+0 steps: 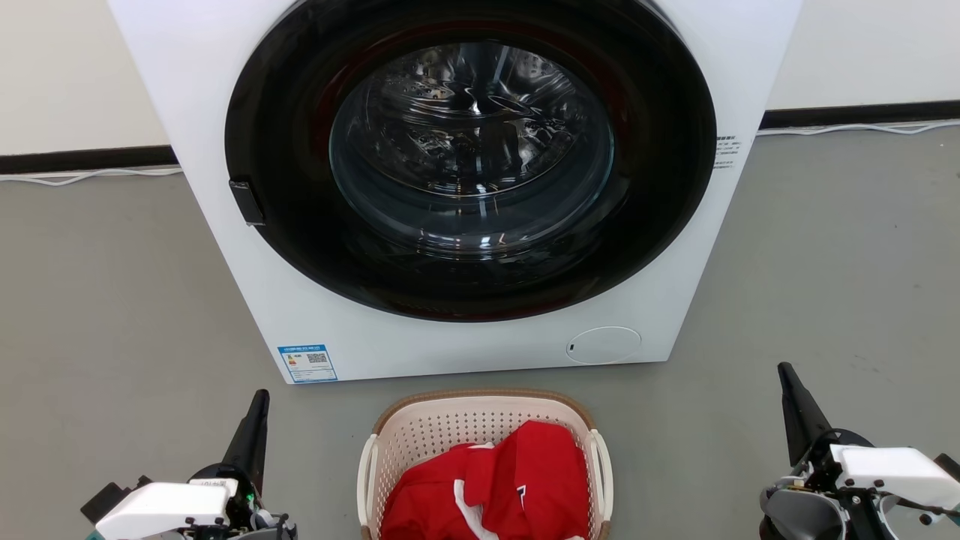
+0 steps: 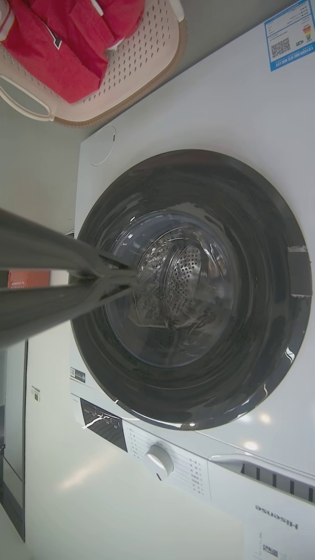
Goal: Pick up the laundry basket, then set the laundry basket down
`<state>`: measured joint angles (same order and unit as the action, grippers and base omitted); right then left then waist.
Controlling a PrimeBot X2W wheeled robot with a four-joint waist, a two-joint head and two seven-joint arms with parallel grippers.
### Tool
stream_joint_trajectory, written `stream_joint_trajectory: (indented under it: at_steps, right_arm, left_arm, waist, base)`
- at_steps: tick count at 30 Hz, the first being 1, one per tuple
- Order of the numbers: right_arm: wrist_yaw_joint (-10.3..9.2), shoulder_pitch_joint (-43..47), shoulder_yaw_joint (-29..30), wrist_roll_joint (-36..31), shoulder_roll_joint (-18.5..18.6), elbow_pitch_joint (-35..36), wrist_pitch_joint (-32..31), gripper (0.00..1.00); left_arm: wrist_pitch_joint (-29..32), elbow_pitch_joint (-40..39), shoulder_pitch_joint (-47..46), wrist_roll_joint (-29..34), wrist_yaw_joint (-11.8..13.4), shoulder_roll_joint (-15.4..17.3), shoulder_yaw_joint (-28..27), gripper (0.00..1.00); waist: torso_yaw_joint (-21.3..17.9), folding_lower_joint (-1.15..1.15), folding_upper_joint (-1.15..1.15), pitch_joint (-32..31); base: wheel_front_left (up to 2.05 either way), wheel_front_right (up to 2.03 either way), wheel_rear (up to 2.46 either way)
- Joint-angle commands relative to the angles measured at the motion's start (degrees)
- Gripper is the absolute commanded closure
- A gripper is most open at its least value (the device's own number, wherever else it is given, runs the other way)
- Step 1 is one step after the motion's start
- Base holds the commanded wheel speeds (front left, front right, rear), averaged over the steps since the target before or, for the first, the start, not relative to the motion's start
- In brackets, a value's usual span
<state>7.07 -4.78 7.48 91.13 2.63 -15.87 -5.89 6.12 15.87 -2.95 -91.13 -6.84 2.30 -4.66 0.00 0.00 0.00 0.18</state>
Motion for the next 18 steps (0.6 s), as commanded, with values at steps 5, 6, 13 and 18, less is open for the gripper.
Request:
stream_joint_trajectory:
  at_steps: [5,6,13,18]
  right_arm:
    - [0.42,-1.40,-0.95,1.04,0.25,1.85,-0.59,1.00]
    - [0.42,-1.40,-0.96,1.04,0.25,1.85,-0.59,1.00]
    - [0.42,-1.40,-0.96,1.04,0.25,1.85,-0.59,1.00]
    - [0.42,-1.40,-0.96,1.04,0.25,1.85,-0.59,1.00]
  left_arm:
    - [0.38,-1.80,-3.24,-1.02,-0.65,0.58,-1.88,1.00]
    - [0.38,-1.80,-3.24,-1.02,-0.65,0.58,-1.88,1.00]
    - [0.38,-1.81,-3.24,-1.03,-0.65,0.58,-1.87,1.00]
    - [0.37,-1.81,-3.24,-1.03,-0.65,0.58,-1.87,1.00]
  waist:
    - [0.00,0.00,0.00,0.00]
    - [0.00,0.00,0.00,0.00]
    - [0.00,0.00,0.00,0.00]
    - [0.00,0.00,0.00,0.00]
  base:
    - [0.00,0.00,0.00]
    - [0.00,0.00,0.00]
    - [0.00,0.00,0.00]
    - [0.00,0.00,0.00]
